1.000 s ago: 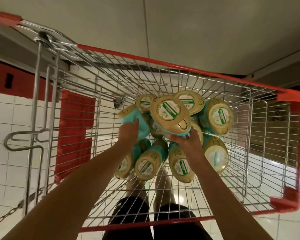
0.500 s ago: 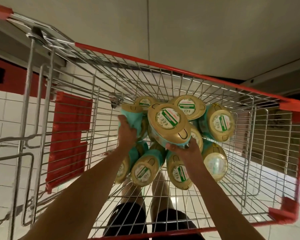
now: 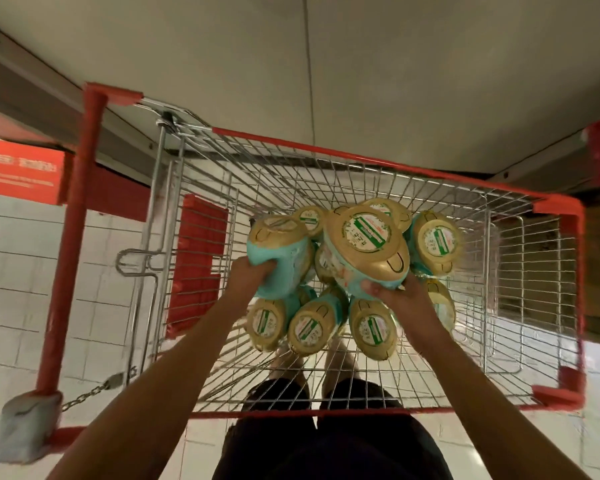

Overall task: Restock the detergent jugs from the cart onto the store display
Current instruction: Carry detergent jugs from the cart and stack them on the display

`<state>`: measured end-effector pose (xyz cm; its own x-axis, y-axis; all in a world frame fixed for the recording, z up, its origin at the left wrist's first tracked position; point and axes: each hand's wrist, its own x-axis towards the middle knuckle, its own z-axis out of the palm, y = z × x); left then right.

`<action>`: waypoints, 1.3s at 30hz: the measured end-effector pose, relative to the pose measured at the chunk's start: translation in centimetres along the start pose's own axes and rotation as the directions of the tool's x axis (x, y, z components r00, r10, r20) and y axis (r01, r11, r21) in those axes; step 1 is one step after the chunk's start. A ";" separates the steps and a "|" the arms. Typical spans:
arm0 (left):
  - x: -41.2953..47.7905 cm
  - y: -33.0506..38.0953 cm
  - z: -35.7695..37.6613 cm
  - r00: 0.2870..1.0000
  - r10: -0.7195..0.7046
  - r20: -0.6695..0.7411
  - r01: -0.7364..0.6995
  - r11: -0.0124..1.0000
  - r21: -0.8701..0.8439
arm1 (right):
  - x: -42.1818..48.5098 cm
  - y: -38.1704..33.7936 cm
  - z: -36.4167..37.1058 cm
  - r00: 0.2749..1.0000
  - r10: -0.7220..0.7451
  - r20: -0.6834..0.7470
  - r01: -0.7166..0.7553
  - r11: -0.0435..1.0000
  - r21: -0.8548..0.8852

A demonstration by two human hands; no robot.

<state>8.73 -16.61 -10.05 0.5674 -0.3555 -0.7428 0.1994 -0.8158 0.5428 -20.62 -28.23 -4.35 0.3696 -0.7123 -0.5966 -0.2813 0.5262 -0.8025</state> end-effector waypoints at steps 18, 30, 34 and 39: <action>-18.5 -3.8 -7.4 0.820 0.415 0.394 -0.327 0.905 -0.271 | -27.3 5.8 3.1 0.860 0.008 -0.511 0.064 0.990 0.124; -32.9 -7.7 4.0 0.504 0.396 0.767 -0.623 0.782 0.006 | -45.5 15.8 0.3 0.591 0.163 -0.790 0.161 0.936 0.314; -39.2 -9.4 10.4 0.359 0.313 0.879 -0.683 0.730 0.019 | -52.6 20.0 -3.4 0.491 0.245 -0.836 0.190 0.906 0.378; -46.8 -13.1 19.9 0.275 0.250 0.928 -0.731 0.682 0.033 | -60.6 26.0 -10.2 0.366 0.323 -0.873 0.215 0.883 0.417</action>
<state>-36.33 1.64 9.86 -0.5357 -0.7252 -0.4326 -0.3049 -0.3116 0.8999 -59.40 23.84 11.05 -0.7286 -0.4960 -0.4724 0.2005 0.5050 -0.8395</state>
